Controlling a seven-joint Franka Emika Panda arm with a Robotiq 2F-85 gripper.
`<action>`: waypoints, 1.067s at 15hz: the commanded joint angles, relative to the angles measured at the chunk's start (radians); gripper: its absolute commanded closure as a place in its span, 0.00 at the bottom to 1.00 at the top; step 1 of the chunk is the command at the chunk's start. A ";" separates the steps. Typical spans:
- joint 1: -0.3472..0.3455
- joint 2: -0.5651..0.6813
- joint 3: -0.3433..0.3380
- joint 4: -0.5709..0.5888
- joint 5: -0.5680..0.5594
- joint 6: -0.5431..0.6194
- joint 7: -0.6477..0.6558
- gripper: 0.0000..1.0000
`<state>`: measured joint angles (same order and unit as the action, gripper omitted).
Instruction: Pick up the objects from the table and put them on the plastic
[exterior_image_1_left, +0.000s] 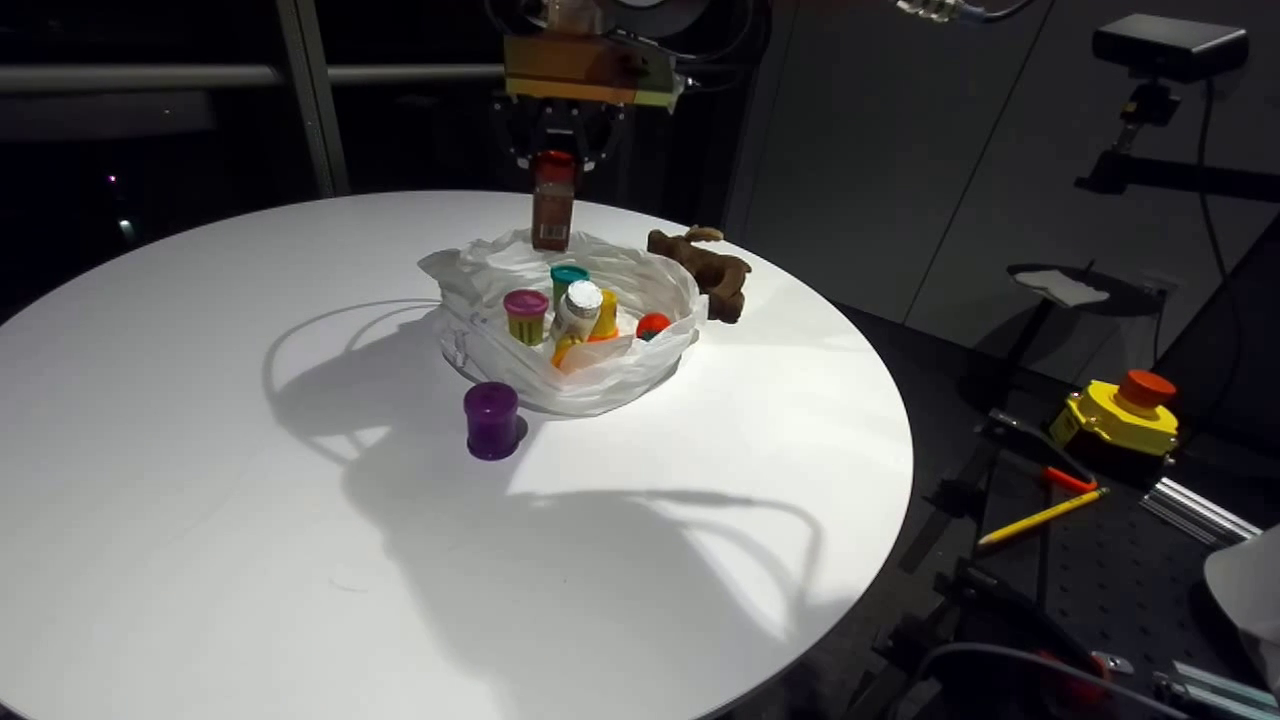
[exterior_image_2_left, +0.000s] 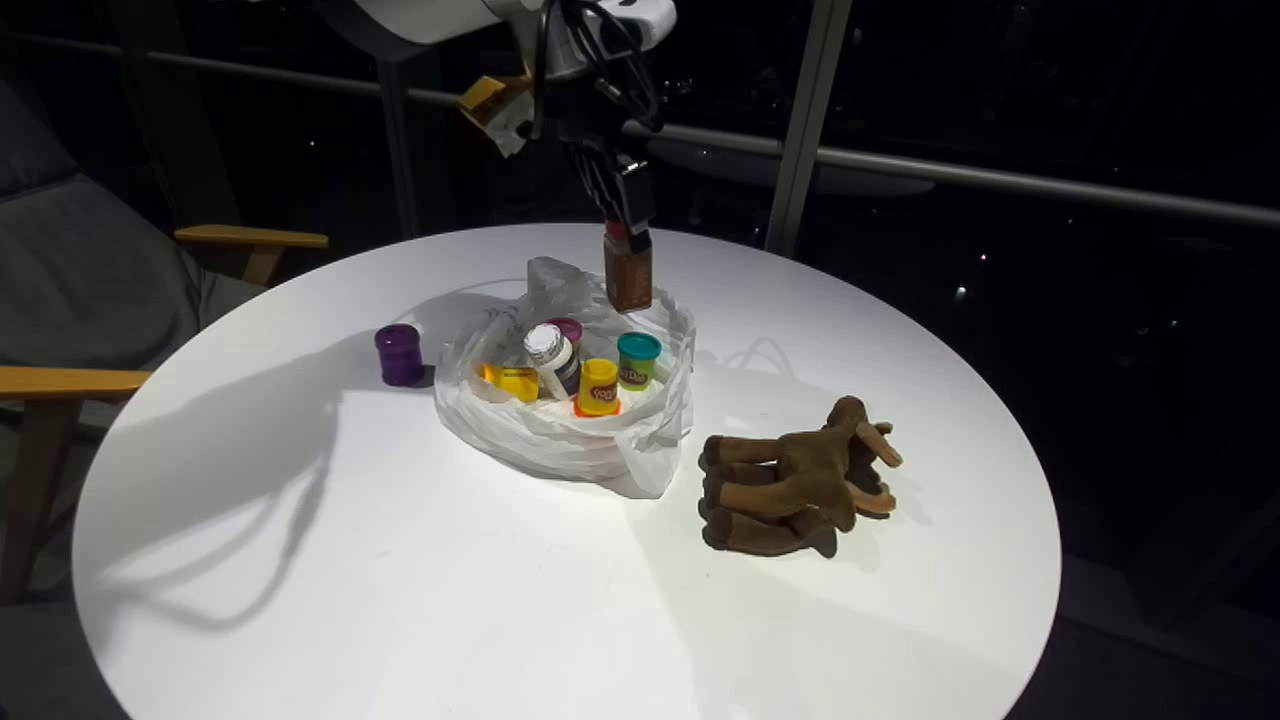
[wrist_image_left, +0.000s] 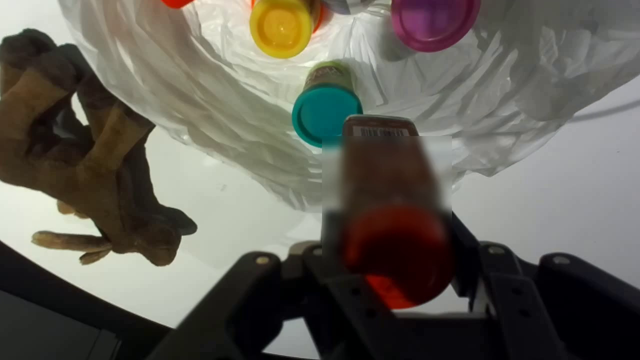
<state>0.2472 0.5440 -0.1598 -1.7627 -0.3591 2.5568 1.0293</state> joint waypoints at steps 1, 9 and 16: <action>-0.035 0.038 0.038 0.032 0.085 0.038 -0.042 0.80; -0.001 0.166 0.009 0.145 0.133 0.068 -0.016 0.80; -0.002 0.226 0.019 0.183 0.139 0.043 -0.066 0.79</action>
<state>0.2321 0.7367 -0.1350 -1.6285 -0.2460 2.6166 1.0039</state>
